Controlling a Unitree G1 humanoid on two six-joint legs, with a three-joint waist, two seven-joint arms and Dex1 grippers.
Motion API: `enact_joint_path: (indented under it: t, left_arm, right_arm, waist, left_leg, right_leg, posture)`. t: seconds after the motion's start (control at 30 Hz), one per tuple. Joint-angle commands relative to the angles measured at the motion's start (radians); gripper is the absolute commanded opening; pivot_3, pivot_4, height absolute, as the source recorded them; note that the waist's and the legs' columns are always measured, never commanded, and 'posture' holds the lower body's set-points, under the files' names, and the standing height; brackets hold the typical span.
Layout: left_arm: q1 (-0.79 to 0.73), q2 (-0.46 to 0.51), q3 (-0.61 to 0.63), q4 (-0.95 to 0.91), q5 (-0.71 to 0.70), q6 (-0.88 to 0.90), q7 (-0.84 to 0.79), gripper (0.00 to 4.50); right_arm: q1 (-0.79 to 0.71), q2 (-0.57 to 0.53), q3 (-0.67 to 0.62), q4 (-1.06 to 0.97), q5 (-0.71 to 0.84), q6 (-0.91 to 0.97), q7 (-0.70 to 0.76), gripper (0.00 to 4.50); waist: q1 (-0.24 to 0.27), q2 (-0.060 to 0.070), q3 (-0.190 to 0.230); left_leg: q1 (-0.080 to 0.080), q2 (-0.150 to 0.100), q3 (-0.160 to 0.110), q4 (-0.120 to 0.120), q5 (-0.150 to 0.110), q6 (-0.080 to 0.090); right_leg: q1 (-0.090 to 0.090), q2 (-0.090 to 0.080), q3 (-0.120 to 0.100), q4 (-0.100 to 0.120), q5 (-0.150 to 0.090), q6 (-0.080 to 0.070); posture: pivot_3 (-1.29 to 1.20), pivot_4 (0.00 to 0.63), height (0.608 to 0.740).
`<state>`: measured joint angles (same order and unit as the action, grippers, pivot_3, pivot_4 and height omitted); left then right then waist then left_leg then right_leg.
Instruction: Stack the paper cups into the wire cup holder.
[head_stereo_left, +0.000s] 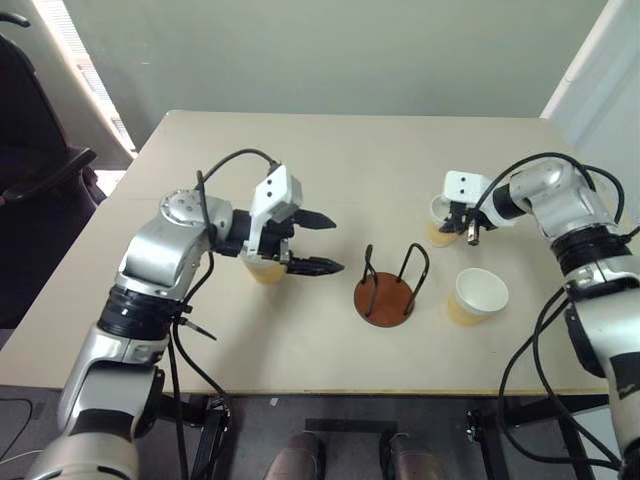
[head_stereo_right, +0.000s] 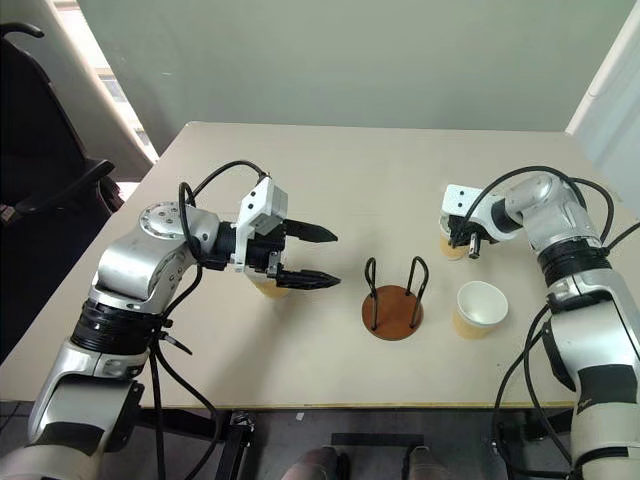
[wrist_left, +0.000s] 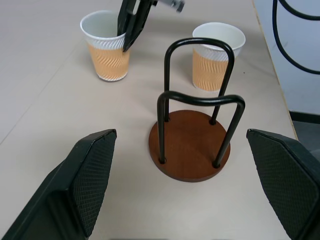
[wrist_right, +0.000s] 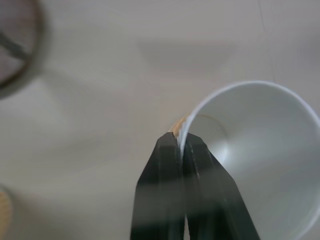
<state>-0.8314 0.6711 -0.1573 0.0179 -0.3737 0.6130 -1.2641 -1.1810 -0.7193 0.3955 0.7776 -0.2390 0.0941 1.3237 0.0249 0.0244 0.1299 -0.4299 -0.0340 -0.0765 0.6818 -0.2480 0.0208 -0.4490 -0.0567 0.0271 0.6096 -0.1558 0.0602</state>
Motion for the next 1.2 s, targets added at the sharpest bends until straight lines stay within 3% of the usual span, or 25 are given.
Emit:
enact_joint_path:
  t: [0.03,0.23,0.47,0.57,0.73,1.2]
  left_arm:
    - [0.001,0.014,0.025,-0.040,-0.028,-0.003,-0.014,4.50]
    - [0.034,0.050,0.030,-0.063,-0.055,0.001,-0.046,4.50]
    - [0.023,0.049,0.023,-0.035,-0.050,-0.011,-0.055,4.50]
    - [0.015,0.041,0.015,-0.021,-0.043,-0.019,-0.058,4.50]
    - [0.005,0.029,0.009,-0.007,-0.034,-0.027,-0.060,4.50]
    - [0.009,0.028,0.014,-0.009,-0.029,-0.032,-0.048,4.50]
  right_arm:
    - [0.031,-0.097,-0.085,-0.259,0.073,0.097,0.108,0.03]
    - [0.031,-0.228,-0.178,-0.741,0.289,0.423,0.281,0.03]
    - [-0.035,-0.267,-0.172,-1.101,0.514,0.713,0.284,0.03]
    - [-0.022,-0.253,-0.142,-1.152,0.529,0.727,0.257,0.03]
    - [0.022,-0.264,-0.070,-1.102,0.439,0.590,0.237,0.03]
    - [0.077,-0.236,-0.018,-1.092,0.409,0.509,0.244,0.03]
  waist:
    - [0.002,0.000,0.000]
    - [-0.002,0.000,0.000]
    - [-0.008,0.000,0.000]
    - [-0.008,0.000,0.000]
    - [-0.008,0.000,0.000]
    - [-0.008,0.000,0.000]
  left_leg:
    - [-0.001,0.000,0.000,0.000,0.000,0.000]
    - [-0.002,0.000,0.000,0.000,0.001,-0.001]
    - [0.002,0.002,-0.001,-0.001,0.003,-0.004]
    - [0.003,0.001,-0.002,0.000,0.003,-0.003]
    - [0.003,0.001,-0.002,0.000,0.004,-0.002]
    - [0.003,0.001,-0.002,0.000,0.005,-0.001]
  right_leg:
    - [0.000,0.000,0.000,0.000,0.000,0.000]
    - [0.000,0.001,0.000,0.000,0.000,-0.001]
    - [0.001,0.002,0.000,0.001,-0.010,-0.014]
    - [0.002,0.002,0.000,0.001,-0.010,-0.015]
    - [0.002,0.002,0.000,0.002,-0.008,-0.015]
    - [0.002,0.002,0.000,0.001,-0.004,-0.012]
  posture:
    - [0.00,0.150,0.740]
    - [0.00,0.150,0.740]
    - [0.00,0.150,0.740]
    - [0.00,0.150,0.740]
    - [0.00,0.150,0.740]
    - [0.00,0.150,0.740]
